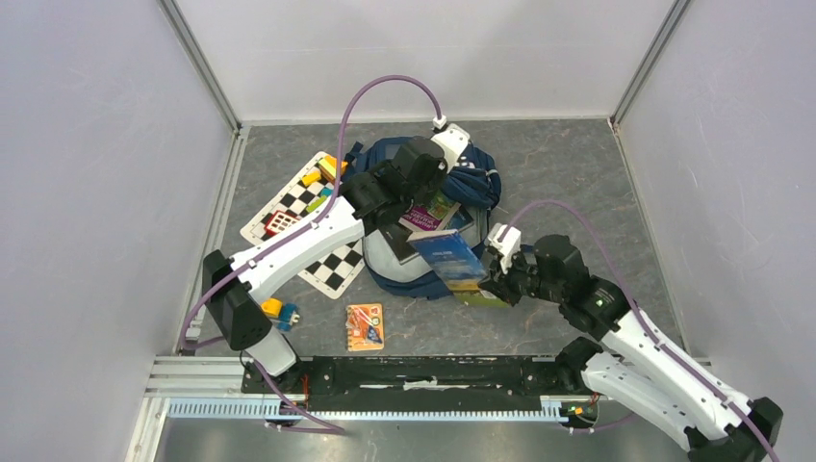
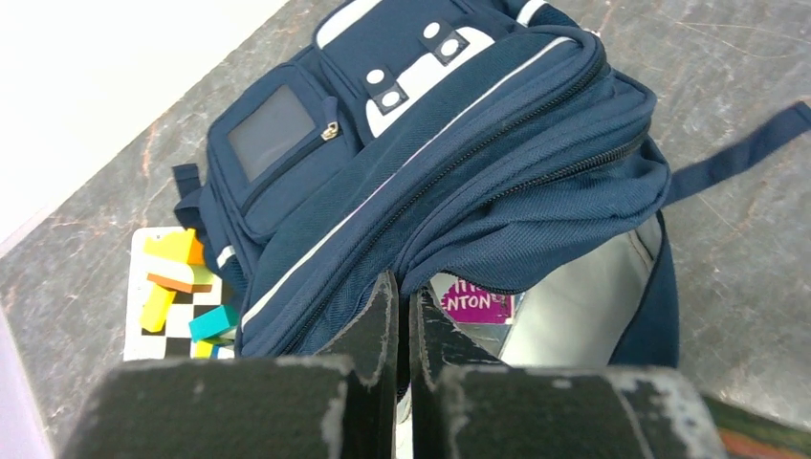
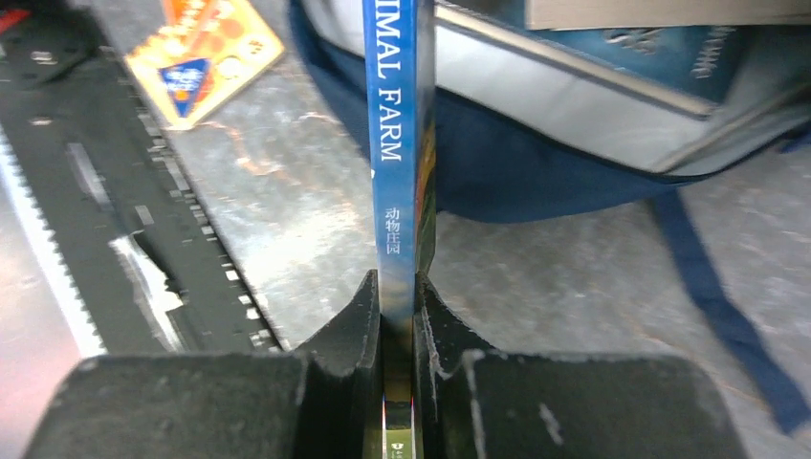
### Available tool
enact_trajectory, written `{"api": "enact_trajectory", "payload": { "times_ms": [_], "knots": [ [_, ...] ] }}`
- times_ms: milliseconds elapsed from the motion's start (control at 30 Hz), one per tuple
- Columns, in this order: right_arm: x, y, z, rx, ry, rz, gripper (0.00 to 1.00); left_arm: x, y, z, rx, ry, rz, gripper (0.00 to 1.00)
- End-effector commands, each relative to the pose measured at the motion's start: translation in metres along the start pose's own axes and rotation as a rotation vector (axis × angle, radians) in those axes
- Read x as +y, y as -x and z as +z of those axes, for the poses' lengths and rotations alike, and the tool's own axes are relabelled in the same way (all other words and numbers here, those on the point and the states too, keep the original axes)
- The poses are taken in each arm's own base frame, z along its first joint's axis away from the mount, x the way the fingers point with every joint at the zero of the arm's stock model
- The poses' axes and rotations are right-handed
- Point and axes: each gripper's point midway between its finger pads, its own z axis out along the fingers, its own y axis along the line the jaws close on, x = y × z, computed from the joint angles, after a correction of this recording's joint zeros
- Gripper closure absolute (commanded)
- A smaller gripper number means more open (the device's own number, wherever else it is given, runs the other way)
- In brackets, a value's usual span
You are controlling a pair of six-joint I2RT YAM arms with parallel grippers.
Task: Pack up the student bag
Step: Place the book in the student bag.
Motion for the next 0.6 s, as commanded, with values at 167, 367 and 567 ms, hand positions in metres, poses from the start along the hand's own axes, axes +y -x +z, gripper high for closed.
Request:
{"api": "enact_trajectory", "payload": {
  "times_ms": [167, 367, 567],
  "knots": [
    [-0.061, 0.132, -0.007, -0.202, -0.413, -0.348, 1.0, -0.006, 0.054, -0.026, -0.211, -0.17, -0.194, 0.98],
    [-0.08, 0.153, 0.004, -0.148, -0.679, -0.57, 1.0, -0.007, 0.061, -0.041, -0.226, -0.233, -0.191, 0.98],
    [-0.094, 0.155, 0.002, -0.11, -0.88, -0.789, 1.0, -0.008, 0.061, -0.041, -0.218, -0.271, -0.215, 0.98]
  ]
}}
